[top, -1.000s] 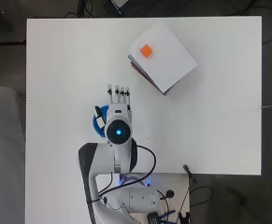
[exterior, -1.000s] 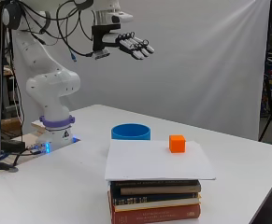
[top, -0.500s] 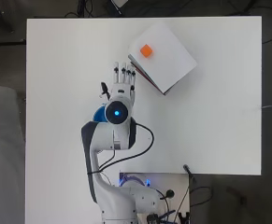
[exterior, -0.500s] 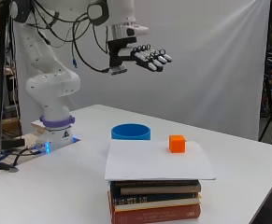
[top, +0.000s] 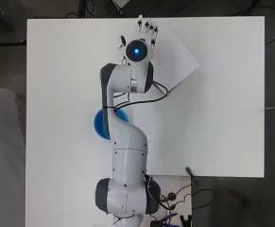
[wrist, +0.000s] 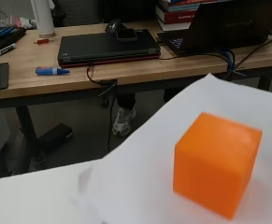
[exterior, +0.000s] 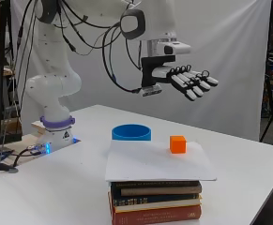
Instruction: Teleoperate dual arm-hand system to pick and place objects
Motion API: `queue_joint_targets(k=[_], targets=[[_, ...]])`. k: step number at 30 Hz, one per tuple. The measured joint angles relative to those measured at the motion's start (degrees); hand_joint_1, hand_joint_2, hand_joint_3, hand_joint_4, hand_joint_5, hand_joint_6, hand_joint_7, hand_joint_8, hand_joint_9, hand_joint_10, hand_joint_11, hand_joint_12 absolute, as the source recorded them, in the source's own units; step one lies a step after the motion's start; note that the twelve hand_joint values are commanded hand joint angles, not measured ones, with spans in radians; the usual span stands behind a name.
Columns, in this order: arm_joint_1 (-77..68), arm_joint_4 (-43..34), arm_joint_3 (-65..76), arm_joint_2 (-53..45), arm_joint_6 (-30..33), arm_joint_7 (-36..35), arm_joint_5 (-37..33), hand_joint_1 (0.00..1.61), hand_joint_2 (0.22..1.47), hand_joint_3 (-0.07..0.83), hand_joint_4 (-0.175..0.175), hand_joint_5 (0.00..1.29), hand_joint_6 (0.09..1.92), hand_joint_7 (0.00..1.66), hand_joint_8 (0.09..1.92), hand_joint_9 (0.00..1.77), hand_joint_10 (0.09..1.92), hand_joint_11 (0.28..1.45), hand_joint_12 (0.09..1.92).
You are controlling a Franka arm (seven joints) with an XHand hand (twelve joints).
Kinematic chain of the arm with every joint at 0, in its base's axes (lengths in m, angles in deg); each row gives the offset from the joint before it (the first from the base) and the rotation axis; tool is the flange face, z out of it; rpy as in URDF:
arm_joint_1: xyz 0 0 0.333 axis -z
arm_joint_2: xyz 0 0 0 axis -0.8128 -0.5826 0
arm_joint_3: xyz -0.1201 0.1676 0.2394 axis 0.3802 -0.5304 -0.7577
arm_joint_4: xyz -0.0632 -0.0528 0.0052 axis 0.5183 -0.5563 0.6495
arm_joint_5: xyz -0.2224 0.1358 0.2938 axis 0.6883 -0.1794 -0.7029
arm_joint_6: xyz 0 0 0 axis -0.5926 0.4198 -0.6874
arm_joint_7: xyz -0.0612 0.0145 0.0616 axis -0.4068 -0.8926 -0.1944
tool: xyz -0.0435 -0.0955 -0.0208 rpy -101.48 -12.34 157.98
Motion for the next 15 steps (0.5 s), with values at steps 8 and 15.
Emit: queue_joint_targets(k=[8,15], targets=[[1.21,-20.95,2.22,-19.42,-3.66,-2.73,-0.95,0.21,1.05,0.001,0.076,0.29,0.09,0.33,0.09,0.45,0.09,0.49,0.09],[2.19,-2.95,4.36,-11.02,0.22,-8.45,-3.99,0.32,1.05,-0.001,0.071,0.32,0.09,0.34,0.09,0.45,0.09,0.49,0.09]])
